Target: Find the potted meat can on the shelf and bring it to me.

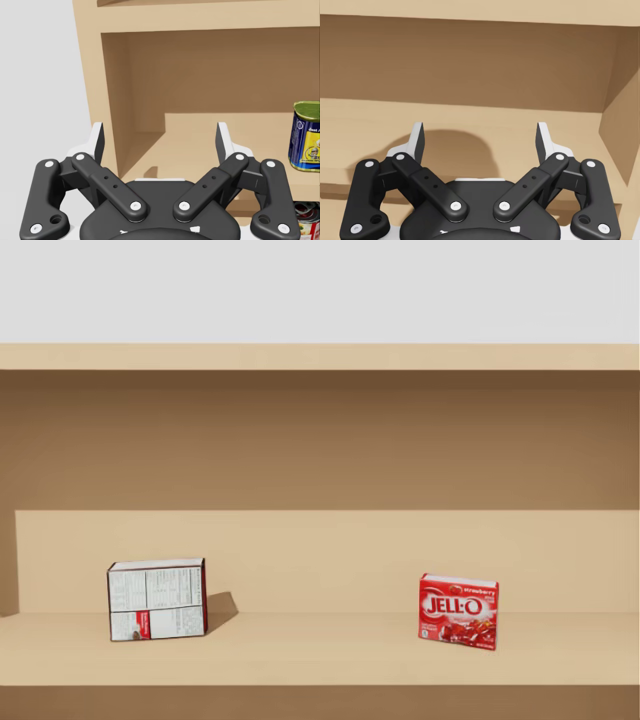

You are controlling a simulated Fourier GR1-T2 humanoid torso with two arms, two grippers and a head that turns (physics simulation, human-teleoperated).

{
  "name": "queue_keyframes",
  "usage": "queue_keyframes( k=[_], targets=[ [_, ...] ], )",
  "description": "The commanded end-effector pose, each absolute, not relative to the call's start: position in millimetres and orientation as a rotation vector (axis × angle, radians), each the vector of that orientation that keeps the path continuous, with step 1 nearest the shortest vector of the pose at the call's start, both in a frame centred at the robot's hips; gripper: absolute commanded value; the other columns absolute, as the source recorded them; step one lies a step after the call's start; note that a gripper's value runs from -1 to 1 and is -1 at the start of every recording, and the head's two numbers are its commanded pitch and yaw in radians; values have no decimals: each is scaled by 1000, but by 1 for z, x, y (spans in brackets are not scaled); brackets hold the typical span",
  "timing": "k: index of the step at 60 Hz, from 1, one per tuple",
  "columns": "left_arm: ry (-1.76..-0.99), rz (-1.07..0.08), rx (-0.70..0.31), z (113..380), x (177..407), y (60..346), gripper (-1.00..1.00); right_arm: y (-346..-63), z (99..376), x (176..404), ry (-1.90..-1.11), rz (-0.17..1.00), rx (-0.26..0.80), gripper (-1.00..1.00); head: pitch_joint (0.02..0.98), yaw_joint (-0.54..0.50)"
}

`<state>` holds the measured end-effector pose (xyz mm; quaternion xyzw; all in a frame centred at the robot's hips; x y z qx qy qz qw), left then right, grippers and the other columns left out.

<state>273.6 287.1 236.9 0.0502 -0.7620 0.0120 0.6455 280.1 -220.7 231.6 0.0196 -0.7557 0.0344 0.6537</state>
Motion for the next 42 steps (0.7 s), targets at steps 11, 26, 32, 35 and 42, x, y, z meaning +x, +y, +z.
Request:
queue_keyframes(
  k=[11, 26, 32, 35, 42],
  targets=[
    [-1735, 25, 118, 237, 274, 287, -1000, -220, 233, 279, -1714, 62, 45, -1000, 78, -3],
    [-1732, 19, 124, 236, 273, 287, -1000, -220, 233, 279, -1708, 61, 49, -1000, 228, 6],
    [-1730, 15, 127, 236, 273, 287, -1000, -220, 232, 279, -1701, 66, 50, -1000, 289, 30],
    [-1729, 11, 129, 236, 273, 287, -1000, -220, 232, 279, -1697, 72, 50, -1000, 331, 54],
    [-1726, 8, 132, 235, 274, 287, -1000, -218, 231, 278, -1693, 85, 54, -1000, 415, 119]
  ],
)
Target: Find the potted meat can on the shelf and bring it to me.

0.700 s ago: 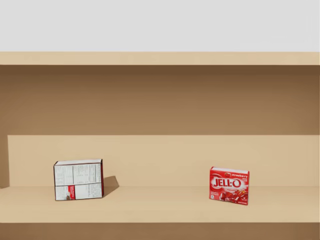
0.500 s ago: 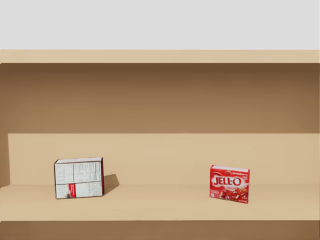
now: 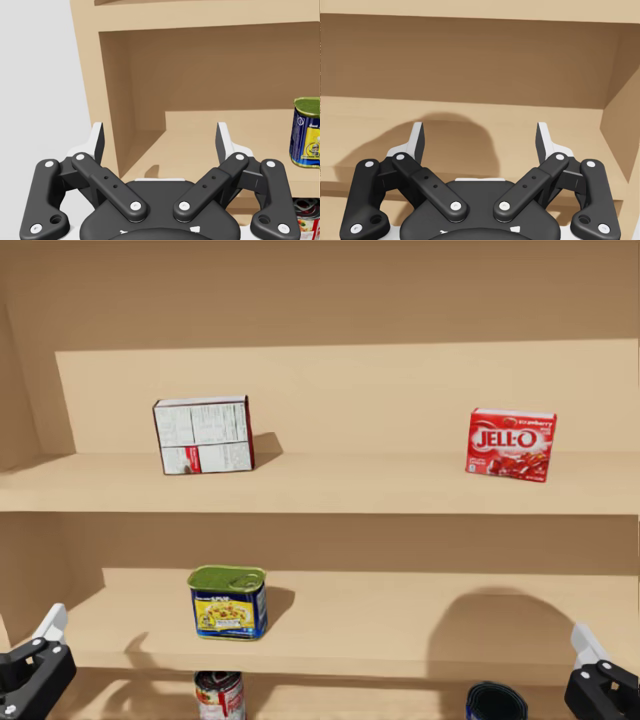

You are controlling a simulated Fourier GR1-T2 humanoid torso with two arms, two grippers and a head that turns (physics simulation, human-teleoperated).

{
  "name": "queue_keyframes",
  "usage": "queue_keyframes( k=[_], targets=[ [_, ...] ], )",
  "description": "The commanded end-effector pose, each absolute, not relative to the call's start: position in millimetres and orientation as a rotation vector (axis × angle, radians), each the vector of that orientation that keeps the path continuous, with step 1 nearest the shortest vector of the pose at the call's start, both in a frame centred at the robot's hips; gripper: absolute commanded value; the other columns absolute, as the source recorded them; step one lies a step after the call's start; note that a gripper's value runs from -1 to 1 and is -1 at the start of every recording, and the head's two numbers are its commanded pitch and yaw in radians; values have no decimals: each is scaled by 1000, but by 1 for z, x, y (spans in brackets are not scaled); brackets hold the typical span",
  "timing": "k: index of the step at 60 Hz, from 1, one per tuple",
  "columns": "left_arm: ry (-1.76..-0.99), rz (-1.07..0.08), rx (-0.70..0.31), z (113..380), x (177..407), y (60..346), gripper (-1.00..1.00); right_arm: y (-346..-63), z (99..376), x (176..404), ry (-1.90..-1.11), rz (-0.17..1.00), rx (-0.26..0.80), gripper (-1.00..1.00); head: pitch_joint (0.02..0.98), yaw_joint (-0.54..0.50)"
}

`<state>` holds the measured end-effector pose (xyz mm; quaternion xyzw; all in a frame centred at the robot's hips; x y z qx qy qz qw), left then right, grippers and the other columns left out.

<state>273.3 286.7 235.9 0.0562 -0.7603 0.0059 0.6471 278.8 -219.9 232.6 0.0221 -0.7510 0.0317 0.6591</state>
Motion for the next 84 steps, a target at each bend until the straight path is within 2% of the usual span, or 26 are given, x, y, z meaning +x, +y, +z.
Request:
queue_keyframes(
  k=[1, 13, 22, 26, 30, 35, 41, 49, 57, 69, 84],
  targets=[
    [-1726, 7, 133, 235, 274, 287, -1000, -218, 231, 278, -1693, 88, 53, -1000, 423, 126],
    [-1726, 5, 117, 235, 274, 286, -1000, -216, 230, 278, -1682, 108, 54, -1000, 536, 218],
    [-1723, 1, 96, 235, 274, 280, -1000, -216, 230, 278, -1683, 106, 44, -1000, 550, 228],
    [-1721, 9, 57, 237, 272, 276, -1000, -216, 230, 278, -1682, 104, 42, -1000, 551, 230],
    [-1718, 9, 15, 242, 267, 269, -1000, -216, 230, 278, -1681, 99, 42, -1000, 545, 231],
    [-1706, -53, 44, 245, 261, 252, -1000, -216, 229, 278, -1675, 93, 41, -1000, 533, 230],
    [-1680, -112, -7, 249, 257, 228, -1000, -215, 229, 278, -1674, 88, 45, -1000, 519, 234],
    [-1655, -119, -74, 256, 260, 211, -1000, -215, 228, 278, -1671, 86, 50, -1000, 517, 237],
    [-1635, -122, -102, 262, 269, 195, -1000, -215, 229, 279, -1671, 86, 55, -1000, 519, 242],
    [-1580, -107, -139, 255, 290, 176, -1000, -215, 229, 279, -1668, 88, 59, -1000, 521, 244],
    [-1556, -95, -115, 242, 320, 155, -1000, -217, 229, 279, -1669, 86, 54, -1000, 523, 236]
  ],
)
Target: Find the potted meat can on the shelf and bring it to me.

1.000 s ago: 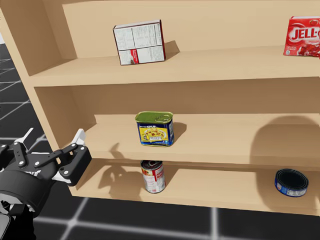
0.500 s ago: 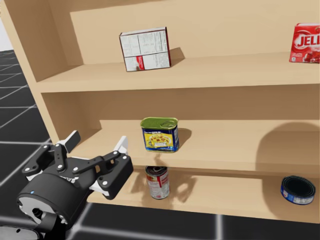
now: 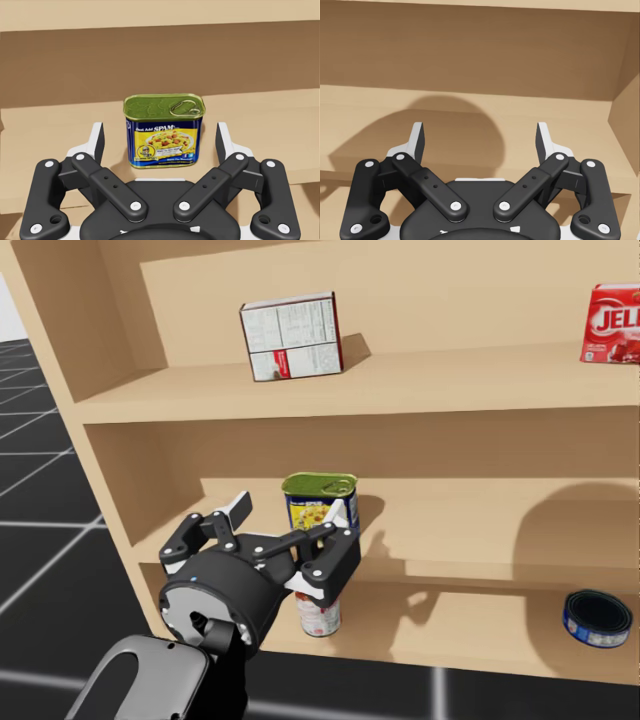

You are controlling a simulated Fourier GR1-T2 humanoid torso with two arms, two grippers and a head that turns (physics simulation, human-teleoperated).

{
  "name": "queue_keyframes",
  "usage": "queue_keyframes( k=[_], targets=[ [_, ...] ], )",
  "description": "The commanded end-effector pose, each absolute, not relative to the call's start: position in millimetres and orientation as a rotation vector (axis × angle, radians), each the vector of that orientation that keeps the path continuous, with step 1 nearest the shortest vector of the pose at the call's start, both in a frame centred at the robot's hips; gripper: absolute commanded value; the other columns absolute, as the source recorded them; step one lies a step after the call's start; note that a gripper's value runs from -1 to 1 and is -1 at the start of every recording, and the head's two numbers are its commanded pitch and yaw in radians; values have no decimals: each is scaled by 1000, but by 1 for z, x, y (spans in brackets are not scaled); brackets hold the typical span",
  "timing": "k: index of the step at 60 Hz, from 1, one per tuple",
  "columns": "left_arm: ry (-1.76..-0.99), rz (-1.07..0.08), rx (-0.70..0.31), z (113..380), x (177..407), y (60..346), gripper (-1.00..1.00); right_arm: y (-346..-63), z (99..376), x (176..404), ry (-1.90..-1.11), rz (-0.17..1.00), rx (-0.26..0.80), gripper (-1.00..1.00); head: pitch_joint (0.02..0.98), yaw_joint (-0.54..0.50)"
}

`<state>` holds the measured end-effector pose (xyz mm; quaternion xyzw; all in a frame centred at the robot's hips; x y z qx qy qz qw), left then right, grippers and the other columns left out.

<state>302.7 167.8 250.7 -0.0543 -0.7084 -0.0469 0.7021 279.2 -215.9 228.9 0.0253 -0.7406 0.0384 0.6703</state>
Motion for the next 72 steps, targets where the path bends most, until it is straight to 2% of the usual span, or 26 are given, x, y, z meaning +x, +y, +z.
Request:
queue_keyframes(
  k=[1, 11, 28, 45, 48, 49, 51, 59, 72],
  targets=[
    [-1552, -93, -117, 241, 323, 154, -1000, -217, 229, 279, -1669, 86, 54, -1000, 523, 235],
    [-1550, -86, -72, 234, 344, 149, -1000, -217, 229, 279, -1667, 84, 54, -1000, 527, 234],
    [-1505, -46, -25, 220, 381, 144, -1000, -219, 230, 279, -1665, 79, 53, -1000, 535, 217],
    [-1489, -20, -17, 210, 403, 145, -1000, -219, 230, 279, -1664, 79, 53, -1000, 536, 206],
    [-1493, -18, -15, 210, 404, 145, -765, -220, 230, 279, -1664, 78, 52, -1000, 536, 206],
    [-1496, -17, -18, 210, 404, 145, 22, -220, 230, 279, -1664, 77, 52, -1000, 536, 206],
    [-1497, -19, -20, 210, 403, 145, 922, -220, 230, 279, -1664, 77, 52, -1000, 536, 207],
    [-1509, -38, -29, 217, 392, 144, 960, -220, 230, 279, -1665, 78, 52, -1000, 533, 207],
    [-1536, -110, -54, 232, 354, 147, 988, -220, 230, 280, -1666, 77, 45, -1000, 528, 206]
  ],
)
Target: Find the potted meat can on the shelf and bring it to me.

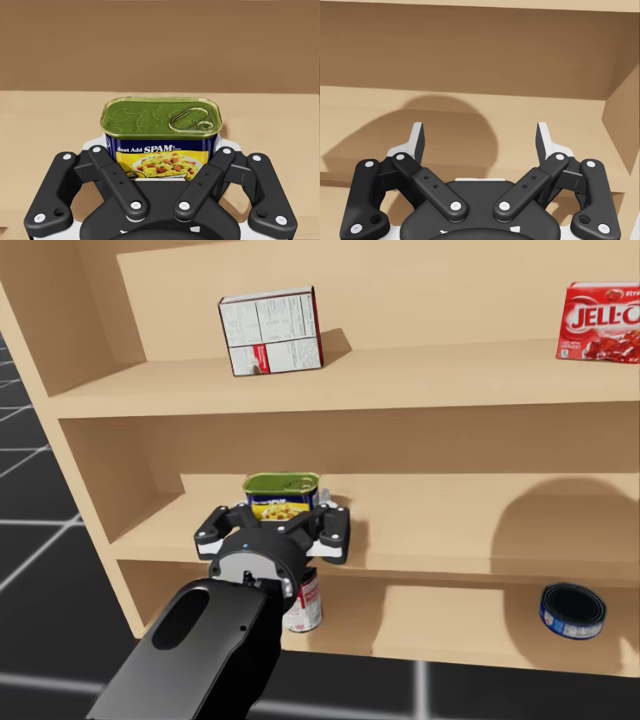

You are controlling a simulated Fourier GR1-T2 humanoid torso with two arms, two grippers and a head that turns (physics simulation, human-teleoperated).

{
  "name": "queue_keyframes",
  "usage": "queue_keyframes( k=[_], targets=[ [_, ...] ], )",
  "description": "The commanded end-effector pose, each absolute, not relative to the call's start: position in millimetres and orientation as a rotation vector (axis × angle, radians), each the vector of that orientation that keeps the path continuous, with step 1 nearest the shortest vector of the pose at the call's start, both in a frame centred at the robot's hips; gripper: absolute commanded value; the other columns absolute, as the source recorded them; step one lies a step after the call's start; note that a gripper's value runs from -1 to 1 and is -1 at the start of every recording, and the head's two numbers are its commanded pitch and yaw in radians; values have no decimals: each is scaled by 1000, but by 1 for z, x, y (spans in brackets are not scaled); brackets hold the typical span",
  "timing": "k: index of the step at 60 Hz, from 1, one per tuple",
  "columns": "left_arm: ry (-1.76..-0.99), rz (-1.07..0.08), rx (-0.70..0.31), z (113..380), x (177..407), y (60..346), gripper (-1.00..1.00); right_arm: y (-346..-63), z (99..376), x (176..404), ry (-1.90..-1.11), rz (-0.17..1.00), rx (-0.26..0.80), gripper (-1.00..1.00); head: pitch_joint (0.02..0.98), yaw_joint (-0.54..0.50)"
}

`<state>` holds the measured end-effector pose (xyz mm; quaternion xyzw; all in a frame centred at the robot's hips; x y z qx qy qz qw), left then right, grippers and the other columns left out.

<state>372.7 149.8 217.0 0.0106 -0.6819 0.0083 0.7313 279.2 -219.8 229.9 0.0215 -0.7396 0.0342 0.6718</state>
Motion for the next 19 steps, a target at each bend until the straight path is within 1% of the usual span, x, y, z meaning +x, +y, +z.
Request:
queue_keyframes(
  k=[1, 5, 8, 19],
  targets=[
    [-1540, -115, -52, 233, 352, 148, 963, -220, 230, 280, -1666, 77, 45, -1000, 528, 206],
    [-1542, -119, -71, 235, 338, 155, 969, -220, 230, 280, -1666, 75, 44, -1000, 525, 200],
    [-1542, -141, -66, 234, 327, 162, 973, -220, 230, 280, -1665, 76, 42, -1000, 522, 197],
    [-1529, -126, -87, 229, 294, 185, 1000, -219, 228, 281, -1663, 80, 36, -1000, 517, 198]
  ],
)
